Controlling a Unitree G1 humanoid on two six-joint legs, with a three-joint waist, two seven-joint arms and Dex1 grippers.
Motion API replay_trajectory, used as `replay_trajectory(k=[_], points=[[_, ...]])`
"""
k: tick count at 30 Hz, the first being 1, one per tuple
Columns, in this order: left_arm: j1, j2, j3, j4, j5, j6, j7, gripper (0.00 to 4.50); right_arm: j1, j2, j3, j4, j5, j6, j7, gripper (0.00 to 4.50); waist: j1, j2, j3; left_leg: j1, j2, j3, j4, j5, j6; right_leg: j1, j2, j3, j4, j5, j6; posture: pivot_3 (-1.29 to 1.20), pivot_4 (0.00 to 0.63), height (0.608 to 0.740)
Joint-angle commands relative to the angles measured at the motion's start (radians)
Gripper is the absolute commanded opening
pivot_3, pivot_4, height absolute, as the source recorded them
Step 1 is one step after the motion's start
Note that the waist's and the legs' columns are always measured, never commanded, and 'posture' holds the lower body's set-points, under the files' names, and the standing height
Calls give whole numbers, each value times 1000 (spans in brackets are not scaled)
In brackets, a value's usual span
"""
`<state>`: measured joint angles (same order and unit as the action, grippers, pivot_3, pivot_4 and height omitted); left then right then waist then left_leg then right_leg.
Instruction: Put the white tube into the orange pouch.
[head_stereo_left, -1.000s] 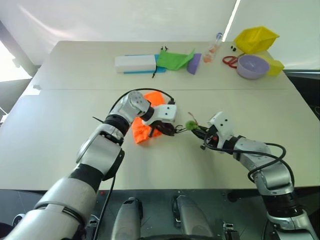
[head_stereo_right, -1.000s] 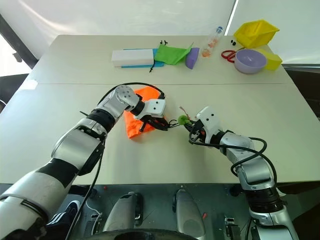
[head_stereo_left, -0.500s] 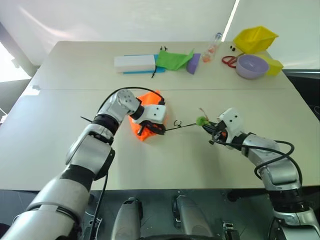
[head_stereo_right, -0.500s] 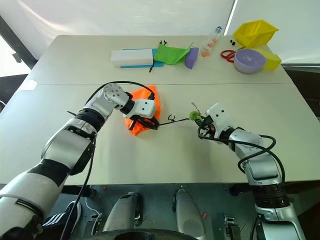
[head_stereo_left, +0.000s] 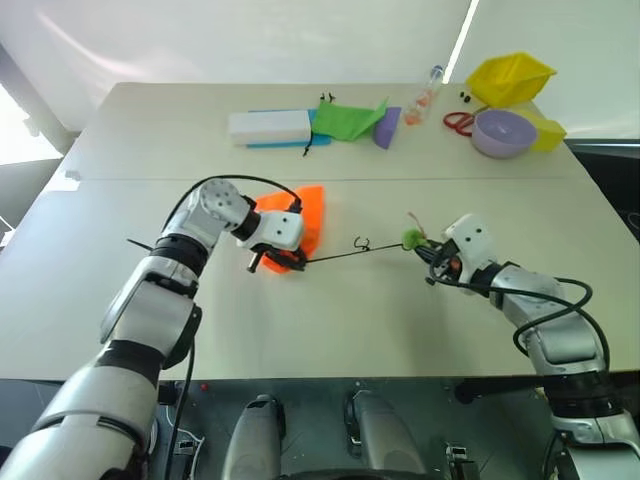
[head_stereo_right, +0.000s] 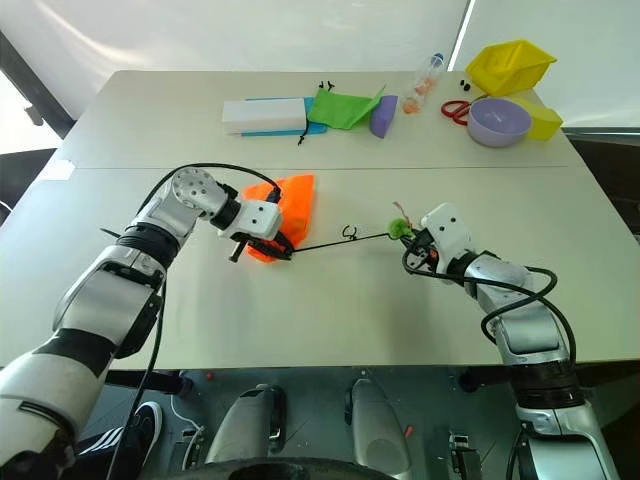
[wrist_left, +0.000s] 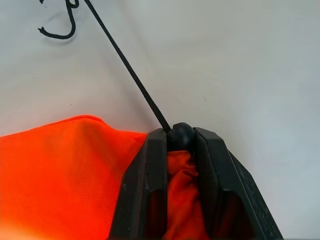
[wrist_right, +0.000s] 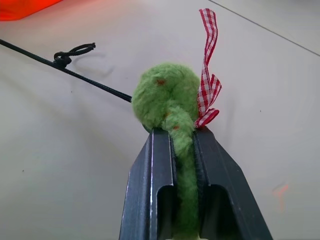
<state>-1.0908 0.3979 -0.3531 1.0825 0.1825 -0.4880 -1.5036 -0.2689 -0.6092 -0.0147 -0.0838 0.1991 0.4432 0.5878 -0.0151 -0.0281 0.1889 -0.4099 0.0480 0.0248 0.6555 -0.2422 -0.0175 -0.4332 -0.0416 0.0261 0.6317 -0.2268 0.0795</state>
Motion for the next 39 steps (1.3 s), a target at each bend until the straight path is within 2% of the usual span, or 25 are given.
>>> replay_trajectory(k=[1,3,7,9,15,19,24,27,31,39], points=[[26,22,29,-21,-38,64,-55,989,-17,-23,-42,-11,2,-2,6,432,0,0,0,0,0,0,0,0,0,0,0,0,0,0,0,0,150,740],[29,7,51,-35,-73,120,-72,1684,-9,-15,-36,-32,28,14,33,1335,1,0,0,0,0,0,0,0,0,0,0,0,0,0,1,0,150,740],[60,-4,136,-130,-205,267,-73,3629,55,-10,-22,-155,119,84,111,3336,1,0,0,0,0,0,0,0,0,0,0,0,0,1,2,0,150,740],[85,23,165,-210,-278,411,-95,4500,75,-16,-33,-189,128,86,118,4341,1,0,0,0,0,-1,0,0,0,0,0,0,0,1,3,0,150,740],[177,84,298,-406,-410,634,-31,4500,83,-38,-75,-207,99,-2,106,4431,-3,0,0,0,1,-1,4,0,0,1,0,0,2,0,0,0,150,740],[253,106,391,-498,-444,631,120,4500,107,-36,-100,-225,112,-75,131,4431,1,0,0,0,1,-1,6,0,0,2,0,0,4,0,0,0,150,740],[428,157,498,-652,-476,620,262,4500,199,-53,-122,-283,175,-118,227,4431,0,0,0,2,1,-1,6,0,0,3,0,0,4,0,1,0,150,740],[547,191,570,-718,-495,687,379,4500,237,-38,-116,-282,170,-139,222,4431,-3,0,0,2,2,0,6,0,0,3,0,0,3,0,0,0,150,740],[698,188,643,-830,-523,728,501,4500,267,-26,-108,-297,193,-145,232,4431,2,0,0,3,2,0,7,0,0,4,-2,-1,4,1,-1,0,150,740],[835,184,687,-871,-538,708,631,4500,319,-26,-36,-285,167,-173,276,4431,3,0,-1,4,1,1,7,0,-1,6,-4,-2,2,1,-2,0,150,740]])
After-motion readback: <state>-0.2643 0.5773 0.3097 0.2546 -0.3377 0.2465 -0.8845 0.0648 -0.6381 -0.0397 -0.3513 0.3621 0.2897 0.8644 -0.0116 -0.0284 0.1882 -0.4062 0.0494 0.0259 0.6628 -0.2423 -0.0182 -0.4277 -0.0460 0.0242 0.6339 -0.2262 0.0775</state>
